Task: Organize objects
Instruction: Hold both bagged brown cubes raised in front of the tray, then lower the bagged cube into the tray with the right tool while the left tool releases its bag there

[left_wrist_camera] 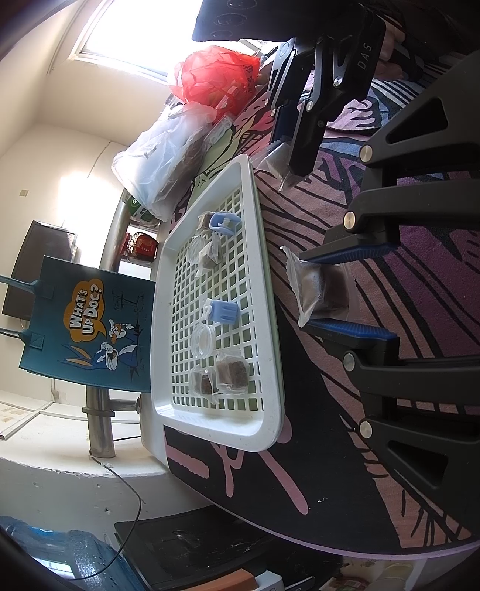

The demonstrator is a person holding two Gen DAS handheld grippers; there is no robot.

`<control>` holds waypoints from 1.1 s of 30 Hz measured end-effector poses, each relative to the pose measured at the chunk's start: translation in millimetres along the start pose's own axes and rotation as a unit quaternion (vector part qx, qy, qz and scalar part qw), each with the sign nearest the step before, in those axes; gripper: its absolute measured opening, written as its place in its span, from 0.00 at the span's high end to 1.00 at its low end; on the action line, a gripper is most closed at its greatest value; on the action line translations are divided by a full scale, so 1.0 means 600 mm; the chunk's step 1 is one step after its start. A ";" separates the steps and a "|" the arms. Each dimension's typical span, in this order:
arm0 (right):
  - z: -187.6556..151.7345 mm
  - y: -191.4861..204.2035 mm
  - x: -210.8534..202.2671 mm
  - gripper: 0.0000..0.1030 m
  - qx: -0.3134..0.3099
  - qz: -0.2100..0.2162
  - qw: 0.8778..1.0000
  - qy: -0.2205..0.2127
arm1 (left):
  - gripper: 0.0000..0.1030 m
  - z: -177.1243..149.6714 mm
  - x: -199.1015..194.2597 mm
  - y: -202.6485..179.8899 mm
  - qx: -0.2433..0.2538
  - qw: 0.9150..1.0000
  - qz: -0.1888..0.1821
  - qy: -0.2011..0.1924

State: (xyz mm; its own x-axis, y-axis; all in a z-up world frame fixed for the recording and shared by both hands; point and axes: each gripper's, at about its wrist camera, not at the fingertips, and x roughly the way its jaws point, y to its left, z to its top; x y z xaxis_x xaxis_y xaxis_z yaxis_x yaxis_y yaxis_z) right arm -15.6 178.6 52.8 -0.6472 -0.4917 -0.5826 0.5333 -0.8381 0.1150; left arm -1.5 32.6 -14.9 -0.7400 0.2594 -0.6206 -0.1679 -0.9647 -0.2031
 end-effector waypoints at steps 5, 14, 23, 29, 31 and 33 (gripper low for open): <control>0.000 -0.007 0.000 0.72 0.008 0.000 1.000 0.005 | 0.74 -0.001 0.000 -0.006 0.009 1.000 0.014 0.002; 0.011 -0.029 -0.010 0.72 0.025 0.000 1.000 0.016 | 0.74 0.011 0.001 0.026 -0.018 0.999 0.001 0.044; 0.140 -0.101 -0.057 0.72 0.024 -0.022 0.999 -0.039 | 0.74 0.116 0.000 0.056 0.012 0.999 0.009 0.032; 0.189 -0.171 0.069 0.72 0.096 0.000 0.995 0.009 | 0.74 0.129 0.081 0.029 0.021 0.997 -0.006 0.075; 0.193 -0.182 0.123 0.72 0.110 0.002 0.993 0.037 | 0.74 0.127 0.099 0.027 0.017 0.996 -0.006 0.085; 0.196 -0.181 0.173 0.72 0.112 -0.003 0.991 0.066 | 0.74 0.122 0.109 0.026 0.022 0.996 0.012 0.088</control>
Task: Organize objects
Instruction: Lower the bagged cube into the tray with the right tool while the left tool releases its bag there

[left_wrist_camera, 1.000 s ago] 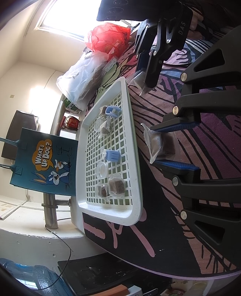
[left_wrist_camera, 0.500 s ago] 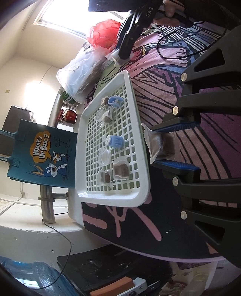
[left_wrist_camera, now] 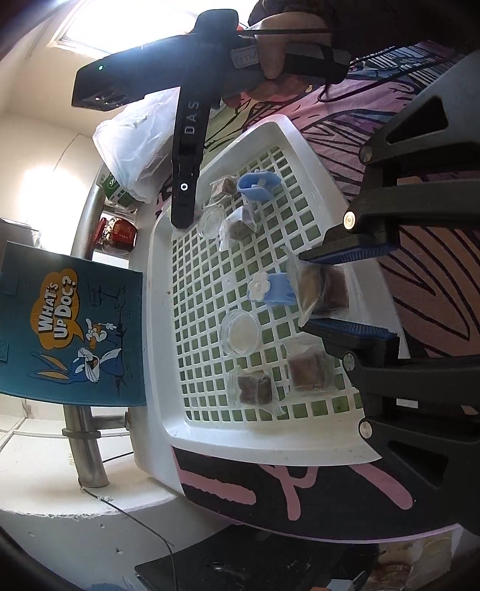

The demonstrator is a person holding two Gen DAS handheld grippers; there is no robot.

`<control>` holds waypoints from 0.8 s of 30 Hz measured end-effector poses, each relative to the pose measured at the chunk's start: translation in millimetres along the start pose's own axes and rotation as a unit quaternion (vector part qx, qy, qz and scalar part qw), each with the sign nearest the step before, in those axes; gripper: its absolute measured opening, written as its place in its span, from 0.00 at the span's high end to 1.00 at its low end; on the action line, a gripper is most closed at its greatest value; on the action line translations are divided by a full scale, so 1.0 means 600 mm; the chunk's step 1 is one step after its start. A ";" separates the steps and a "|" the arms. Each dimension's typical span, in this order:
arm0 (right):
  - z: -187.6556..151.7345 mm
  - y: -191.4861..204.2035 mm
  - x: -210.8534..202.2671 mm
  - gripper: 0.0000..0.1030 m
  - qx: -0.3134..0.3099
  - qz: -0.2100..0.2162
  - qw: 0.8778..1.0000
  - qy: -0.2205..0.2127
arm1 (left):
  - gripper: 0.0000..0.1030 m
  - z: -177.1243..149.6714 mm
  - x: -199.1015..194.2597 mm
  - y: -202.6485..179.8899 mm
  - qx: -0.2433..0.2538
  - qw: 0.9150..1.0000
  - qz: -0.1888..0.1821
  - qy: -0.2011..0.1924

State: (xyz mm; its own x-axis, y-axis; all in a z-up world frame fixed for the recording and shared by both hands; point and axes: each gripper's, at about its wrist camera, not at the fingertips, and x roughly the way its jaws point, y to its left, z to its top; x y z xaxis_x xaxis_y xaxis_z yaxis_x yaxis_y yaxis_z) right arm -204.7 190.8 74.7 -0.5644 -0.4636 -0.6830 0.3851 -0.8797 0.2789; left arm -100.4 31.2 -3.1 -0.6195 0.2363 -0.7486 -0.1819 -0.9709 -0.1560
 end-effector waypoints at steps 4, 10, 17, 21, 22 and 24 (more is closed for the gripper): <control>0.000 0.015 0.063 0.72 -0.024 -0.019 0.999 0.034 | 0.74 -0.009 0.006 -0.003 0.004 1.000 0.013 -0.002; -0.006 0.028 0.084 0.62 -0.036 -0.045 0.997 0.051 | 0.50 -0.010 0.014 0.001 0.000 1.000 0.030 -0.005; -0.004 0.033 -0.089 0.43 -0.009 -0.001 0.997 -0.080 | 0.20 0.003 -0.072 -0.011 0.000 0.997 -0.006 -0.082; -0.024 0.055 -0.227 0.24 -0.016 0.005 0.985 -0.174 | 0.11 0.016 -0.145 -0.023 0.005 0.990 -0.001 -0.140; -0.031 0.063 -0.258 0.22 -0.022 0.006 0.981 -0.193 | 0.10 0.018 -0.163 -0.027 0.006 0.988 -0.004 -0.152; -0.050 0.080 -0.314 0.18 -0.037 0.009 0.973 -0.226 | 0.08 0.013 -0.199 -0.034 0.010 0.985 -0.006 -0.174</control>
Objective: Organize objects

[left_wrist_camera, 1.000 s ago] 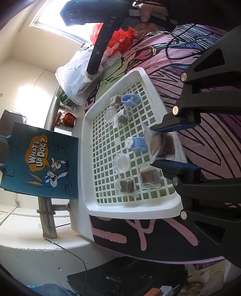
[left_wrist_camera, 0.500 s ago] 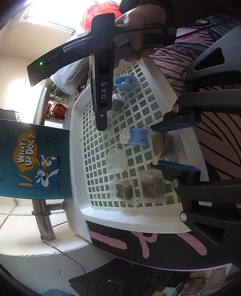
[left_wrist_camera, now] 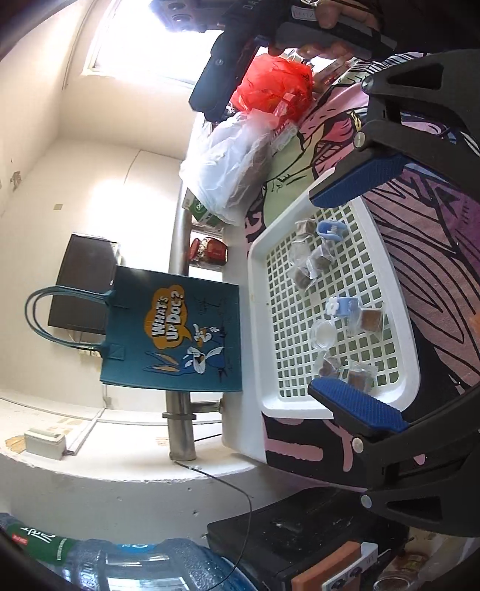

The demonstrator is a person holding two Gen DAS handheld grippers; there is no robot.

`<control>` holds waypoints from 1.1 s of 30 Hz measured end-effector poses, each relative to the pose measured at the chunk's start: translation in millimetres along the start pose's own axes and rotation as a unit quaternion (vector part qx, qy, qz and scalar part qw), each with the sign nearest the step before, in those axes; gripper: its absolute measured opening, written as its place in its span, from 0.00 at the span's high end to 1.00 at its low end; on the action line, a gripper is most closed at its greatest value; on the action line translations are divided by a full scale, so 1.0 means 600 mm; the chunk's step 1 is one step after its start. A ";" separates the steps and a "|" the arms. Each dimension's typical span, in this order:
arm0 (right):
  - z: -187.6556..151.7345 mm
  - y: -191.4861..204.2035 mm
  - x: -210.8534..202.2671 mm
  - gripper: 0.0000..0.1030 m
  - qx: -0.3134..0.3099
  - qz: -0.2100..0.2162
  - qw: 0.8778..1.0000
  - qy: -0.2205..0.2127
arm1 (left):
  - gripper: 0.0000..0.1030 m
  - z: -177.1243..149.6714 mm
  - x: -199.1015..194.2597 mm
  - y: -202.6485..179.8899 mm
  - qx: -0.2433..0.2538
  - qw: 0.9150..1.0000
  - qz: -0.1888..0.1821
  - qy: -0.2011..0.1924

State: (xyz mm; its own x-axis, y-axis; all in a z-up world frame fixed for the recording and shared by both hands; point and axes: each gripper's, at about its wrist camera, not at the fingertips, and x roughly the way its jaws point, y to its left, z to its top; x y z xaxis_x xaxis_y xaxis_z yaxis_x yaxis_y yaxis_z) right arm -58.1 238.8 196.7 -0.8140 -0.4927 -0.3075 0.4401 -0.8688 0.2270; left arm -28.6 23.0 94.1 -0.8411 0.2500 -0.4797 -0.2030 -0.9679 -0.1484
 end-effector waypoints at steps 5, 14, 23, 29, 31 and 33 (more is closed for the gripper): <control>-0.011 0.033 -0.101 0.11 -0.025 -0.010 0.998 -0.060 | 0.02 -0.013 -0.066 -0.014 0.024 0.998 0.025 -0.047; -0.122 0.043 -0.063 0.10 -0.023 -0.041 0.999 0.017 | 0.02 -0.091 -0.032 -0.016 0.024 0.998 0.058 0.018; -0.223 0.031 0.051 0.10 -0.042 -0.077 0.983 0.160 | 0.02 -0.156 0.052 0.000 0.014 0.991 0.082 0.105; -0.245 0.024 0.075 0.10 -0.045 -0.091 0.978 0.182 | 0.02 -0.176 0.079 0.011 0.001 0.987 0.083 0.136; -0.253 0.024 0.085 0.10 -0.051 -0.099 0.976 0.188 | 0.02 -0.178 0.090 0.008 0.005 0.985 0.079 0.155; -0.258 0.024 0.099 0.10 -0.053 -0.101 0.971 0.212 | 0.02 -0.180 0.094 0.004 0.010 0.983 0.086 0.160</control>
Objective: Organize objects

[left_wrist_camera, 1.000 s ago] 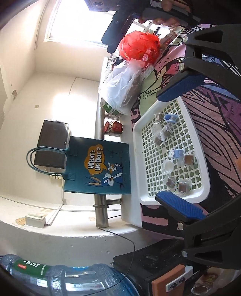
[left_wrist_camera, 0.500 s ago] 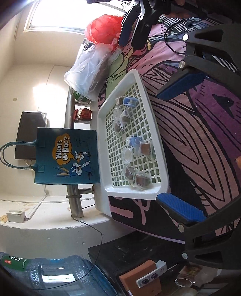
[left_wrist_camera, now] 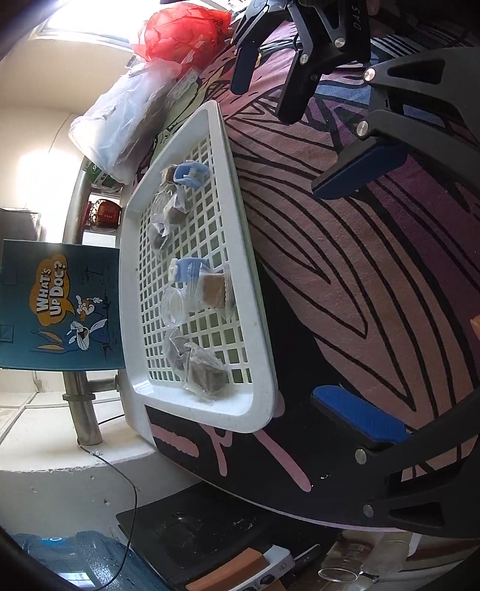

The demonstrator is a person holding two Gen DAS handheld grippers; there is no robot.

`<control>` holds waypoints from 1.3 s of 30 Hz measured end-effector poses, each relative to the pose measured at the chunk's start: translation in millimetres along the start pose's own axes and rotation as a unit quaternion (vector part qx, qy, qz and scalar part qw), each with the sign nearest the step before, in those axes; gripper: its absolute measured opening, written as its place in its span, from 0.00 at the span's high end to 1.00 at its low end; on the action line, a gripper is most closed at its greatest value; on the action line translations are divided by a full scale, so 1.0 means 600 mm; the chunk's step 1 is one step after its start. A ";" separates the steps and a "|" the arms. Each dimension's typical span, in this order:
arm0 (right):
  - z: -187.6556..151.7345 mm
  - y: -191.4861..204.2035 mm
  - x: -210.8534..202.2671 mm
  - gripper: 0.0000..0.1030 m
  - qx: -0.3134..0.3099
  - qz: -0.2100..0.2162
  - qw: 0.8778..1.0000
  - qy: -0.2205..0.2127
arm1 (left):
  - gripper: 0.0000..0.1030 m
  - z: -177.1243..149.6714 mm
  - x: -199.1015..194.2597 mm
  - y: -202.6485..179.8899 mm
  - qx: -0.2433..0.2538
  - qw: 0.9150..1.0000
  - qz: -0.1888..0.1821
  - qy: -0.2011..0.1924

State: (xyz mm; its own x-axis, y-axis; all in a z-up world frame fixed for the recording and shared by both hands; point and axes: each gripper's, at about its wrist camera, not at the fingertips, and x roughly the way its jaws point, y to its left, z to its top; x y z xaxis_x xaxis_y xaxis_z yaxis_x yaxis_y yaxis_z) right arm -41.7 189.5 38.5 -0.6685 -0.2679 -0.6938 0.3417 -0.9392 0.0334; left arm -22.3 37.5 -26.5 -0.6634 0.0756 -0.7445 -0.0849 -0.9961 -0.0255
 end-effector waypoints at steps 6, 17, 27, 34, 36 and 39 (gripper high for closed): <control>-0.001 0.010 0.011 0.10 -0.016 -0.014 1.000 0.018 | 0.02 0.000 0.004 -0.008 0.011 1.000 0.011 0.007; 0.001 0.006 0.016 0.10 -0.008 -0.025 0.999 0.027 | 0.02 0.001 0.008 -0.012 0.016 1.000 0.004 0.013; 0.000 0.004 0.016 0.10 -0.004 -0.032 0.999 0.027 | 0.02 0.001 0.007 -0.013 0.018 1.000 0.000 0.012; 0.000 0.005 0.008 0.10 -0.006 -0.031 0.999 0.014 | 0.02 0.001 -0.010 -0.014 0.021 1.000 0.003 -0.013; 0.000 0.005 0.006 0.10 -0.005 -0.031 0.999 0.012 | 0.02 0.001 -0.011 -0.014 0.021 1.000 0.003 -0.015; 0.000 0.005 0.004 0.10 -0.004 -0.032 0.999 0.009 | 0.02 0.002 -0.009 -0.011 0.018 1.000 0.002 -0.010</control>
State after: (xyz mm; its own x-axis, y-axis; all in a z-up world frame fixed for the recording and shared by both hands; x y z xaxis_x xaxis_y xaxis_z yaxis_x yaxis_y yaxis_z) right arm -42.3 185.9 36.9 -0.6768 -0.2027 -0.7077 0.3039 -0.9525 -0.0178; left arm -19.3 43.9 -21.7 -0.6789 0.0739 -0.7305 -0.1097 -0.9940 0.0014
